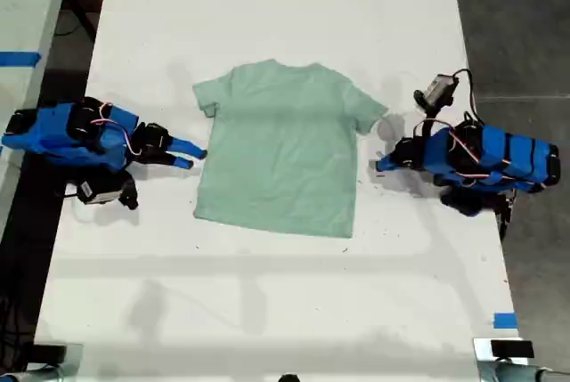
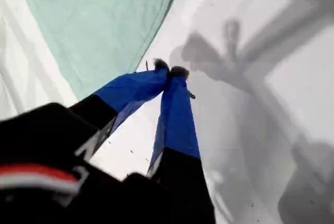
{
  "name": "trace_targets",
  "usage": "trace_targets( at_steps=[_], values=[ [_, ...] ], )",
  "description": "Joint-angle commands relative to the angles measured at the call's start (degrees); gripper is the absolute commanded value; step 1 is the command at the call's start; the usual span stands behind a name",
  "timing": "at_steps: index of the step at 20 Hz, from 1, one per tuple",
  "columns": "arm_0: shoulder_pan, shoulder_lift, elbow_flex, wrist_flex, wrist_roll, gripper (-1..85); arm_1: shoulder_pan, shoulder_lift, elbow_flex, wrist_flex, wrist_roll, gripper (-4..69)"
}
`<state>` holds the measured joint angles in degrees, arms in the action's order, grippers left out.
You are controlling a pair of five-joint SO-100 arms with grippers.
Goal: Fold t shirt
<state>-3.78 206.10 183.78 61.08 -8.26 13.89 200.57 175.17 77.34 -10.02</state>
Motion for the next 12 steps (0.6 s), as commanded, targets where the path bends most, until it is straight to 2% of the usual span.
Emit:
trace_targets(
  at_steps=[1, 7, 9, 10, 12],
  values=[
    [-0.62, 0.35, 0.18, 0.00, 0.44, 20.6, -0.79, 0.26, 2.46, 0.09, 0.88, 0.8],
    [-0.62, 0.35, 0.18, 0.09, 0.44, 20.6, -1.14, 0.44, -1.05, 2.55, -0.62, 0.8],
    [-0.62, 0.35, 0.18, 0.09, 0.44, 20.6, -1.93, 0.35, -4.75, 3.52, 1.41, 0.6],
    [-0.62, 0.35, 0.18, 0.09, 0.44, 20.6, -2.46, 0.09, -7.91, 1.05, 0.62, 0.6],
    [-0.62, 0.35, 0.18, 0.09, 0.44, 20.6, 3.60, -5.10, -17.67, 1.85, -4.39, 1.5]
  ],
)
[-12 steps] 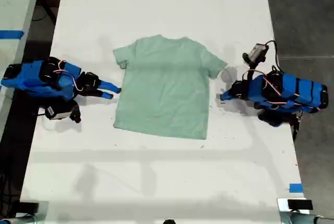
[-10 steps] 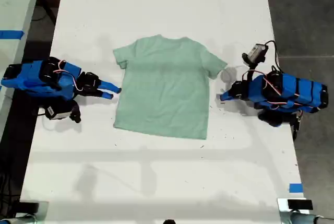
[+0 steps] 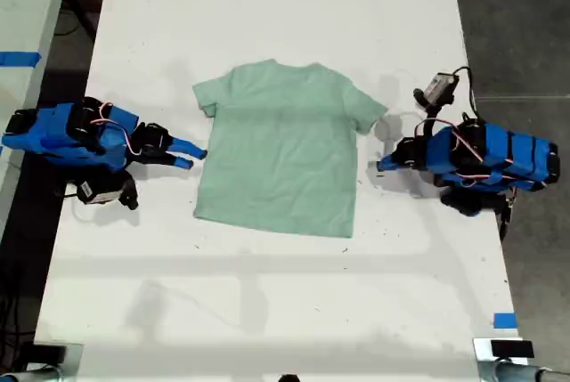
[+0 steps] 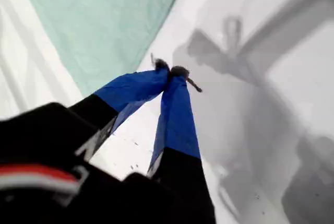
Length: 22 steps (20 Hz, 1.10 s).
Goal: Fold t shirt
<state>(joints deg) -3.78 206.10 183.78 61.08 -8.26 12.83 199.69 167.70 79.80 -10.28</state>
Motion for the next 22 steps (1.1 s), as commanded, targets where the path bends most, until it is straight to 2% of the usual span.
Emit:
trace_targets(
  at_steps=[1, 3, 4, 6, 12, 13, 16, 22],
  values=[
    [-0.62, 0.35, 0.18, 0.09, 0.44, 20.6, 10.63, -10.28, -15.56, 0.79, -8.70, 5.7],
    [-0.62, 0.35, 0.18, 0.09, 0.44, 20.6, 24.87, -26.37, -24.96, 1.05, -19.16, 16.7],
    [-0.62, 0.35, 0.18, 0.09, 0.44, 20.6, 30.32, -33.57, -28.04, -0.88, -23.29, 18.4],
    [-0.62, 0.35, 0.18, 0.09, 0.44, 20.6, 36.30, -44.82, -29.88, -7.47, -26.10, 19.8],
    [-0.62, 0.35, 0.18, 0.09, 0.44, 20.6, 41.92, -61.52, -24.17, -29.18, -26.28, 20.5],
    [-0.62, 0.35, 0.18, 0.09, 0.44, 20.6, 42.10, -62.58, -23.29, -30.85, -26.28, 20.4],
    [-0.62, 0.35, 0.18, 0.09, 0.44, 20.6, 42.45, -63.63, -23.47, -32.17, -27.16, 19.9],
    [-0.62, 0.35, 0.18, 0.09, 0.44, 20.6, 42.98, -80.16, -32.70, -32.34, -29.62, 20.5]
  ],
)
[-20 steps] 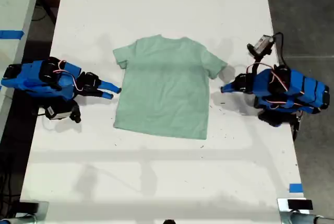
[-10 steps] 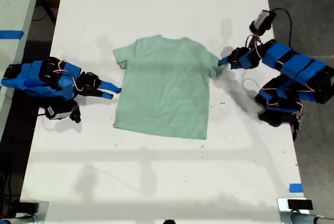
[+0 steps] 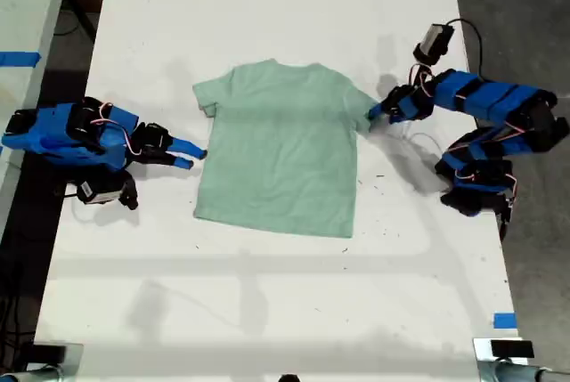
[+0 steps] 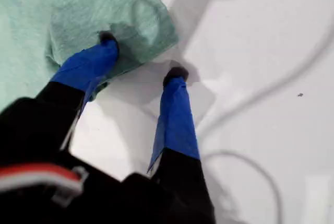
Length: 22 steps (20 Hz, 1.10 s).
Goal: Fold t shirt
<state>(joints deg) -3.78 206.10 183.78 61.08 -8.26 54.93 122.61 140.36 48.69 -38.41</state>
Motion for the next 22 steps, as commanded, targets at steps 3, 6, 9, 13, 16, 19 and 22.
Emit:
trace_targets(
  at_steps=[3, 6, 9, 13, 16, 19, 22],
  values=[
    [-0.62, 0.35, 0.18, 0.09, 0.44, 20.6, 1.05, -8.96, -9.49, -0.97, -2.99, 20.6],
    [-0.62, 0.35, 0.18, 0.09, 0.44, 20.6, 1.23, -10.81, -10.81, -0.62, -3.16, 1.6],
    [-0.62, 0.35, 0.18, 0.09, 0.44, 20.6, 1.14, -9.58, -10.20, 0.35, -1.76, 1.9],
    [-0.62, 0.35, 0.18, 0.09, 0.44, 20.6, -5.45, 0.97, -10.55, 0.00, -3.52, 1.9],
    [-0.62, 0.35, 0.18, 0.09, 0.44, 20.6, -16.26, 2.55, -17.14, -1.49, -1.58, 1.9],
    [-0.62, 0.35, 0.18, 0.09, 0.44, 20.6, -26.89, -3.16, -23.03, -7.29, 1.23, 1.9],
    [-0.62, 0.35, 0.18, 0.09, 0.44, 20.6, -33.66, -11.78, -28.13, -12.74, 2.90, 1.9]
  ],
)
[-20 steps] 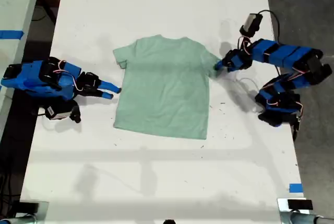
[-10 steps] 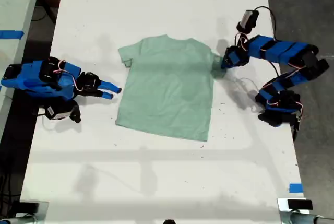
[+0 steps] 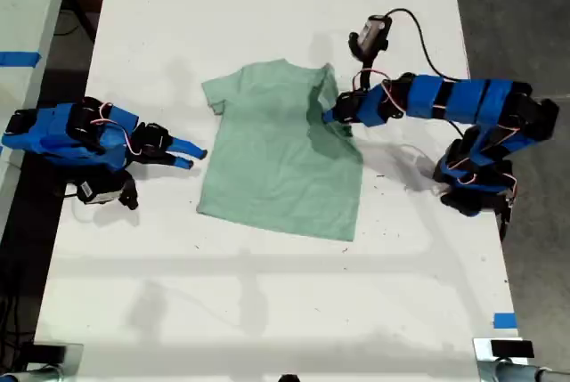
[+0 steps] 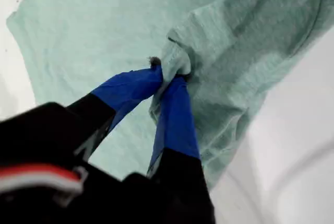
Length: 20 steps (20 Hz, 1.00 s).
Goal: Fold t shirt
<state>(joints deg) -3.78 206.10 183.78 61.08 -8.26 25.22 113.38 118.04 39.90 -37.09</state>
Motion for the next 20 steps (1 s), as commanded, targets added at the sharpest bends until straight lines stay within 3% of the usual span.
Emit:
trace_targets(
  at_steps=[1, 6, 8, 9, 11, 16, 20],
  values=[
    [-0.62, 0.35, 0.18, 0.09, 0.44, 20.6, -5.10, -5.54, -7.82, -4.75, 1.85, 1.9],
    [-0.62, 0.35, 0.18, 0.09, 0.44, 20.6, -7.21, -15.47, -16.35, -3.43, 2.11, 2.2],
    [-0.62, 0.35, 0.18, 0.09, 0.44, 20.6, -6.24, -14.85, -18.90, 1.67, 1.41, 21.3],
    [-0.62, 0.35, 0.18, 0.09, 0.44, 20.6, -4.92, -13.62, -20.30, 5.98, 0.97, 21.1],
    [-0.62, 0.35, 0.18, 0.09, 0.44, 20.6, -1.76, -6.50, -17.14, 10.81, 1.14, -0.8],
    [-0.62, 0.35, 0.18, 0.09, 0.44, 20.6, 7.82, 27.86, 14.24, 12.66, 0.09, -0.7],
    [-0.62, 0.35, 0.18, 0.09, 0.44, 20.6, 8.35, 51.68, 36.39, 13.89, 0.88, -0.7]
  ],
)
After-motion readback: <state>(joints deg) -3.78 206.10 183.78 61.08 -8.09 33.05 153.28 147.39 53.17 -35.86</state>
